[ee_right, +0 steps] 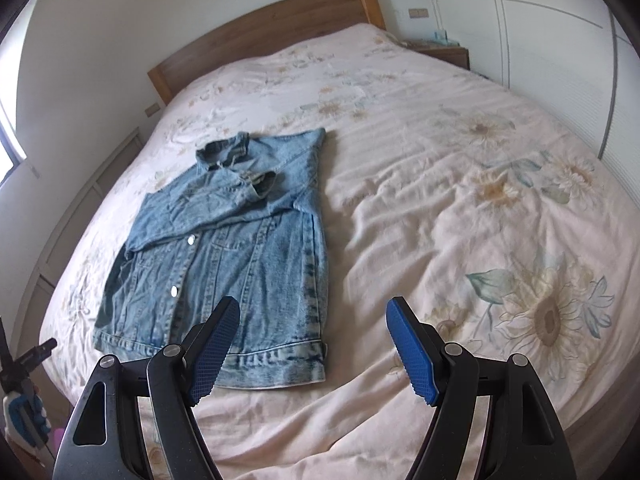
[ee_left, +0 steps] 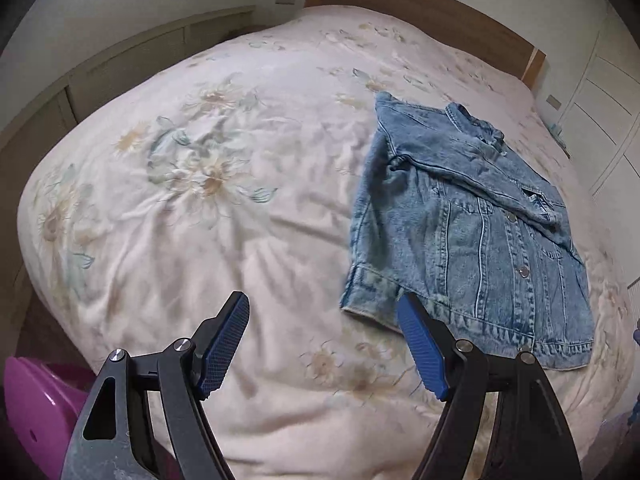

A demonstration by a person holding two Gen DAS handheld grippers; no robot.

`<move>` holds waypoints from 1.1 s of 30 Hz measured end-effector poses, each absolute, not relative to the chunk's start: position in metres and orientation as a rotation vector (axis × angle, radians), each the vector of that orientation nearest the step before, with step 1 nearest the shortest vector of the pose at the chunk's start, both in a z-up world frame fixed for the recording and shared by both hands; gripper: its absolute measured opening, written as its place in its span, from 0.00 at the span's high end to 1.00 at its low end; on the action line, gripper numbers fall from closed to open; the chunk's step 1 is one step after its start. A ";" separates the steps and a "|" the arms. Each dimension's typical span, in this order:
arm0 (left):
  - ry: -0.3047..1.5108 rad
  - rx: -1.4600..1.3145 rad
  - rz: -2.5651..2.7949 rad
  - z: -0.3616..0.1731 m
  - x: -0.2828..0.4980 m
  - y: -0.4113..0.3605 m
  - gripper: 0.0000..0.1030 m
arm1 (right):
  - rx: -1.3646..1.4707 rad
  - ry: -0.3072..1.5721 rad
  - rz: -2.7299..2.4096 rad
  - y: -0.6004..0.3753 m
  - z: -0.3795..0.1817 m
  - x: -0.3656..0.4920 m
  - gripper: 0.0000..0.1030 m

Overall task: Fold large clothes
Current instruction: 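Lower both tools onto the jacket hem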

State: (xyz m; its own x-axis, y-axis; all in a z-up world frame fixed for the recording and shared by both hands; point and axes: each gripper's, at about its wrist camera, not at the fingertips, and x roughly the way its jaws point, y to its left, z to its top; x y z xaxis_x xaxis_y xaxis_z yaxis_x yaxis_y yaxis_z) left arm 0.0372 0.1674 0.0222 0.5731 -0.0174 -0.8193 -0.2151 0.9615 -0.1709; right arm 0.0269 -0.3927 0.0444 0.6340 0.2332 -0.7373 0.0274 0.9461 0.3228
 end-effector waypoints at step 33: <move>1.090 -0.357 -0.023 -0.046 0.117 0.149 0.30 | 0.349 1.127 0.197 -0.366 -0.052 0.088 0.25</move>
State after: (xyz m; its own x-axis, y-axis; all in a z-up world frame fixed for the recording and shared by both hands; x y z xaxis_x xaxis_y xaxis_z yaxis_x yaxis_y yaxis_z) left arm 0.1175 0.1490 -0.0458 0.4682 -0.1922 -0.8624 -0.1560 0.9427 -0.2948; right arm 0.0877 -0.3659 -0.0523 0.4201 0.3276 -0.8463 0.0211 0.9288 0.3700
